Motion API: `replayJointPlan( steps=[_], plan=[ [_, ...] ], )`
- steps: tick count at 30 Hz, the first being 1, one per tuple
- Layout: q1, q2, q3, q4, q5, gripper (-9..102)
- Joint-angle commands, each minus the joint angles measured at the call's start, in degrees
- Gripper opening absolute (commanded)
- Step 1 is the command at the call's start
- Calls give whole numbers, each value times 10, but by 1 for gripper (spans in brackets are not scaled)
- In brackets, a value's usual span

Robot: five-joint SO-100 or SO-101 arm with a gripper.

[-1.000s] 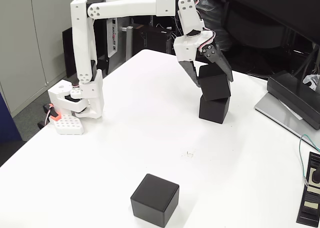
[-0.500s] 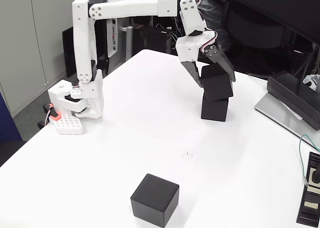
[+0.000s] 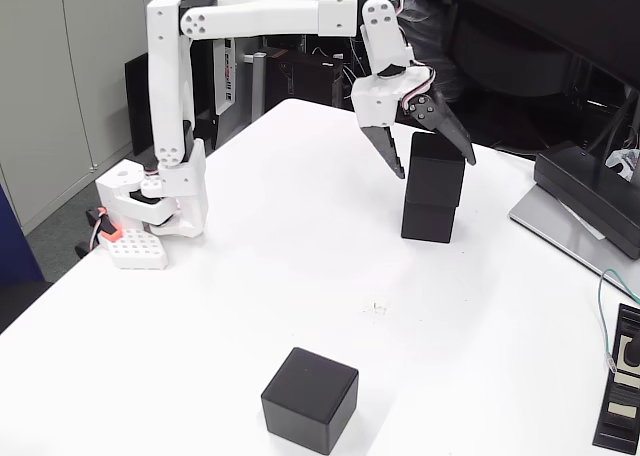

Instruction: Stack the 3 blocks

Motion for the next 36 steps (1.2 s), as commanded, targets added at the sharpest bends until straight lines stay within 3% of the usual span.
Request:
replayJointPlan(
  steps=[1, 10, 18, 36],
  plan=[
    [-4, 3, -9, -4, -4, 35],
    [-1, 46, -4, 8, -4, 34],
    [17, 117, -4, 91, -61, 34],
    [463, 124, -1, 105, -301, 34]
  ],
)
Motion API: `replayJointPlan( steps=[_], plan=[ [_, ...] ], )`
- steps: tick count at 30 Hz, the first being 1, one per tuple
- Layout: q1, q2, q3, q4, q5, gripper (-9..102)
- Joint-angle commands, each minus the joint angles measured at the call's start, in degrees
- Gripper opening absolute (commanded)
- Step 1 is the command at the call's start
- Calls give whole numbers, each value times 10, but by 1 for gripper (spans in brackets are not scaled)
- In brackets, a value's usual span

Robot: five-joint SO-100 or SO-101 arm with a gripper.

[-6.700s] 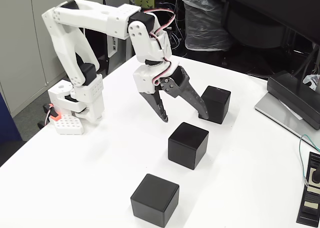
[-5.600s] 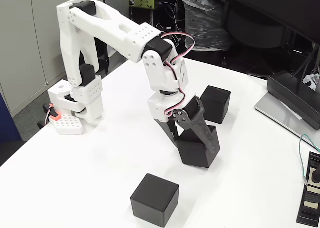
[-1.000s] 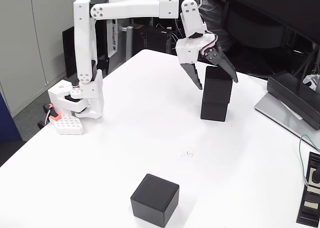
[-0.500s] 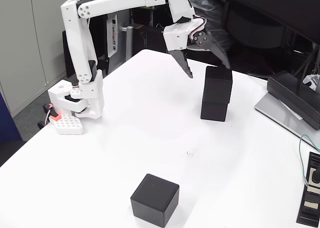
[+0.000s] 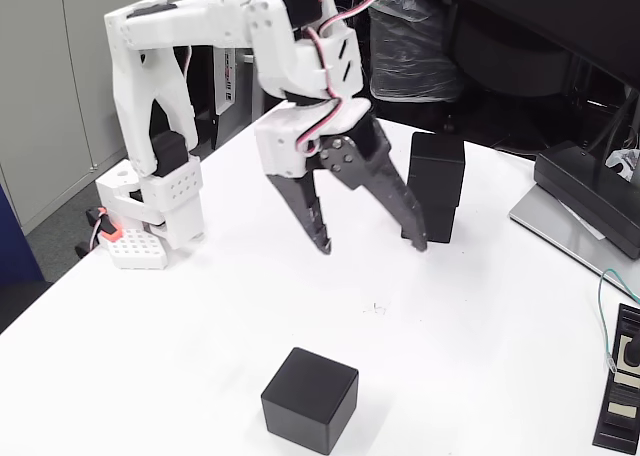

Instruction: Stack the 3 blocks

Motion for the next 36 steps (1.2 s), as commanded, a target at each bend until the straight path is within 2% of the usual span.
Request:
replayJointPlan(
  steps=[1, 9, 18, 36],
  plan=[
    [75, 15, -4, -3, -42, 34],
    [144, -54, -12, -11, -102, 34],
    [149, -133, -4, -106, -103, 34],
    [151, -251, -11, -114, -104, 34]
  ],
)
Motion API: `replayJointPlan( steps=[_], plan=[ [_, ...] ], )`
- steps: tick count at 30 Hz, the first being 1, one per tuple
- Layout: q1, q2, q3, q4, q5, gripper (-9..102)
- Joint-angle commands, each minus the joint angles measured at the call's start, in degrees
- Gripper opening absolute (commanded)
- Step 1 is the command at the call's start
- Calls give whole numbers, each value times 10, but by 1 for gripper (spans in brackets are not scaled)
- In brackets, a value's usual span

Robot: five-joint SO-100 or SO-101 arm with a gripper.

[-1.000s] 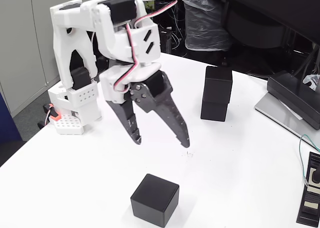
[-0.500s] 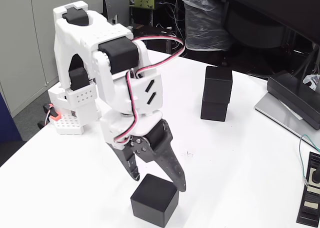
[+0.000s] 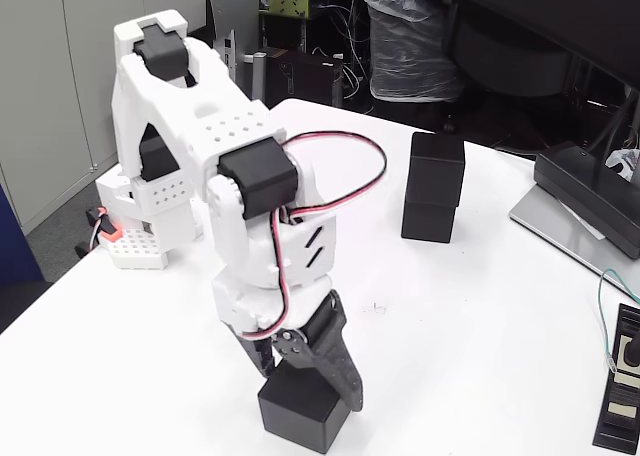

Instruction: Stack the 3 blocks

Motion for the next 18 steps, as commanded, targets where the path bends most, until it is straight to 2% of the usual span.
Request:
replayJointPlan(
  steps=[1, 8, 18],
  plan=[
    [2, -4, -11, -1, -6, 34],
    [2, -23, -11, -2, -6, 32],
    [2, -18, -11, -1, 3, 8]
  ],
)
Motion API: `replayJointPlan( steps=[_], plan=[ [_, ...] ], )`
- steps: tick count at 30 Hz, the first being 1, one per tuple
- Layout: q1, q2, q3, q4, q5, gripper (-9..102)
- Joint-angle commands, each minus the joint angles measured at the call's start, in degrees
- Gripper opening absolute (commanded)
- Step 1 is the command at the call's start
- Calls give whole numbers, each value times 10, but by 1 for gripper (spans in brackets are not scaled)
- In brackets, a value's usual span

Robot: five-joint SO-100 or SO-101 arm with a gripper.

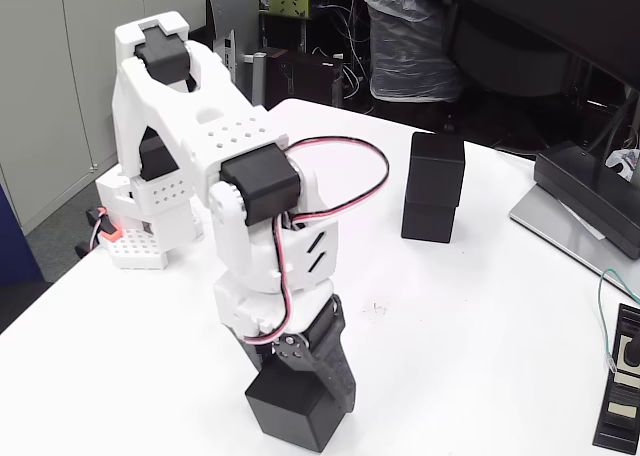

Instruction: Stack the 3 blocks

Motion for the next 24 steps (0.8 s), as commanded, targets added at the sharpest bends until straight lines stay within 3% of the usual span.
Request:
replayJointPlan(
  steps=[1, 15, 24],
  plan=[
    [-1, 3, -1, -3, 3, 6],
    [-53, 62, -16, 7, 54, 1],
    [-145, 173, -87, 110, 112, 1]
  ],
)
